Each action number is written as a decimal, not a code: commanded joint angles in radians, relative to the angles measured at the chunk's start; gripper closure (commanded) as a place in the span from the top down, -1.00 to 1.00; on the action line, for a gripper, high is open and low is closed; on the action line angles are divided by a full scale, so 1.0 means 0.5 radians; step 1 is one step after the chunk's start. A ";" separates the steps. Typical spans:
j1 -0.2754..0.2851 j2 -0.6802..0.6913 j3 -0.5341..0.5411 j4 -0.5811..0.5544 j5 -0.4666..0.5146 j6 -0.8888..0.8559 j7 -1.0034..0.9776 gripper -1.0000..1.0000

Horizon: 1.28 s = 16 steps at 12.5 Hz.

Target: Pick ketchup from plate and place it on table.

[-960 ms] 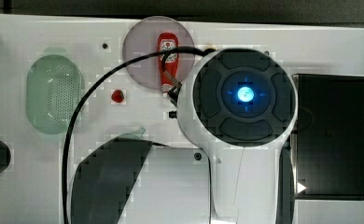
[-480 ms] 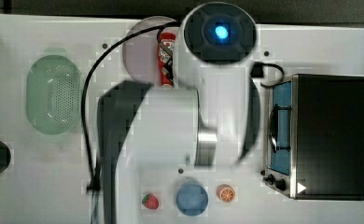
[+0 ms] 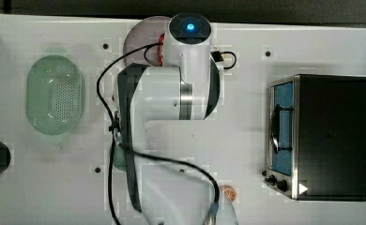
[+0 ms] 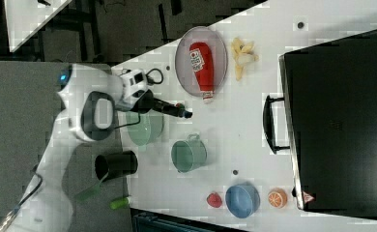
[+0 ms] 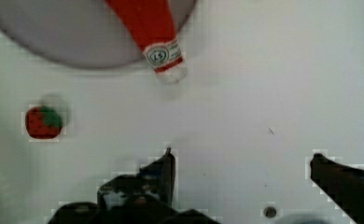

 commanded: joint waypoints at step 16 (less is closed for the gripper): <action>0.112 0.904 -0.007 0.655 -0.215 0.821 -0.381 1.00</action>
